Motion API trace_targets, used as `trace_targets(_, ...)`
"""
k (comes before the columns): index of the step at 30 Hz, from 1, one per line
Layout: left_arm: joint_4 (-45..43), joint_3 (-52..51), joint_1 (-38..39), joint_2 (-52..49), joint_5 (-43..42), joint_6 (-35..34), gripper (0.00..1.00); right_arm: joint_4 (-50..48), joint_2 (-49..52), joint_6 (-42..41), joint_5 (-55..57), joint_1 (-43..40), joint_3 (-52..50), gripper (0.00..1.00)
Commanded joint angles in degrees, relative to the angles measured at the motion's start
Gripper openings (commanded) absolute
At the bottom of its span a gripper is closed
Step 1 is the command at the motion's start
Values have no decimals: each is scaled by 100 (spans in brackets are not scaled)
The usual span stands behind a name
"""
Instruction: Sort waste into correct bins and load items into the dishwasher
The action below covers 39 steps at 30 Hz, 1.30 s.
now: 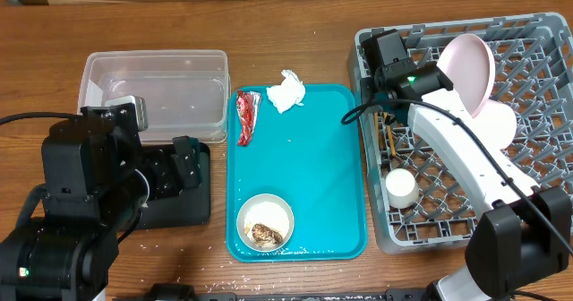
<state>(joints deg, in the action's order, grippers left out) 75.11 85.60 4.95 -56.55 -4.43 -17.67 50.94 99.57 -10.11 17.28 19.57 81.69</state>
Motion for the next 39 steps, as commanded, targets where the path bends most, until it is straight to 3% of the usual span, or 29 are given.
trace_targets(1, -11, 42, 33, -7, 39, -35, 100, 219, -289, 116, -48, 57, 249, 43)
trace_targets(7, -11, 44, 33, -7, 39, -35, 100, 691, -1167, -212, -264, 391, 671, 55)
trace_targets(14, -11, 42, 33, -7, 39, -35, 100, 820, -2511, -212, -1534, 1016, 706, 67)
trace_targets(15, -9, 44, 33, -7, 39, -35, 100, 857, -2647, -212, -1731, 1115, 706, 73)
trace_targets(17, -11, 44, 33, -7, 39, -35, 100, 929, -2879, -212, -2072, 1311, 706, 100)
trace_targets(27, -11, 44, 33, -7, 39, -35, 100, 1346, -3123, -164, -2256, 1628, 706, 100)
trace_targets(39, -11, 42, 33, -7, 39, -33, 100, 1943, -4446, -111, -916, 474, 640, 100)
